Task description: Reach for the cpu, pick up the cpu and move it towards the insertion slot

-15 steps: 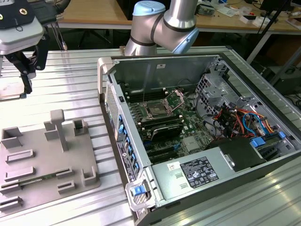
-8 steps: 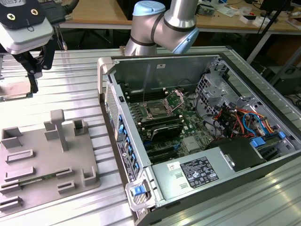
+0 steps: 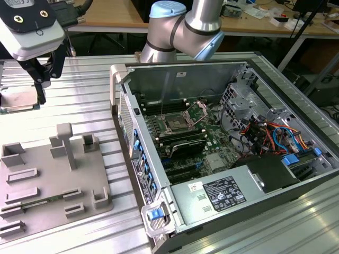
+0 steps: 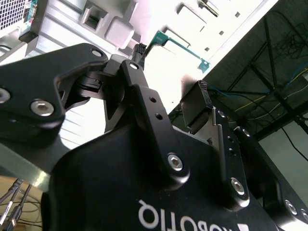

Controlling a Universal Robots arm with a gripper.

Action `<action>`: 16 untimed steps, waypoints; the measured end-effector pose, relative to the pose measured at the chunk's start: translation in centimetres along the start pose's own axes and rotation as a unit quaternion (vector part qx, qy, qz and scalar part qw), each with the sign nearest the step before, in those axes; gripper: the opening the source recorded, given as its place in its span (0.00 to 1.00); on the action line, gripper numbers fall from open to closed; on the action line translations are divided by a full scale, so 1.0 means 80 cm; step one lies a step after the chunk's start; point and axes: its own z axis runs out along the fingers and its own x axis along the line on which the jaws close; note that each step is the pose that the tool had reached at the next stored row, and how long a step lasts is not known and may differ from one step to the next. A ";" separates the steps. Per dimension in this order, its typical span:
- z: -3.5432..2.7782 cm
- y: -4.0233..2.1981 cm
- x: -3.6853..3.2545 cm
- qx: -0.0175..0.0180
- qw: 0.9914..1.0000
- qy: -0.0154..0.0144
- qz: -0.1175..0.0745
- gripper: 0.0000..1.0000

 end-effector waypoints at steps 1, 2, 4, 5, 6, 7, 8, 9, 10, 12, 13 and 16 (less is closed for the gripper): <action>0.0000 -0.0001 -0.0005 0.000 1.000 0.000 0.000 0.55; -0.0001 -0.0001 -0.0012 0.000 1.000 0.000 0.000 0.55; -0.0001 -0.0002 -0.0024 0.000 1.000 0.000 0.000 0.55; -0.0001 -0.0002 -0.0028 0.000 1.000 0.000 0.000 0.55; -0.0002 -0.0003 -0.0034 0.000 1.000 0.000 0.000 0.55; -0.0002 -0.0003 -0.0043 0.000 1.000 0.000 0.000 0.55; -0.0002 -0.0004 -0.0050 0.000 1.000 0.000 0.000 0.55; -0.0002 -0.0004 -0.0054 0.000 1.000 0.000 0.000 0.55; -0.0003 -0.0004 -0.0062 0.000 1.000 0.000 0.000 0.55; -0.0003 -0.0005 -0.0073 0.000 1.000 0.000 0.000 0.55; -0.0003 -0.0006 -0.0078 0.000 1.000 0.000 0.000 0.55; -0.0003 -0.0008 -0.0100 0.000 1.000 0.000 0.000 0.55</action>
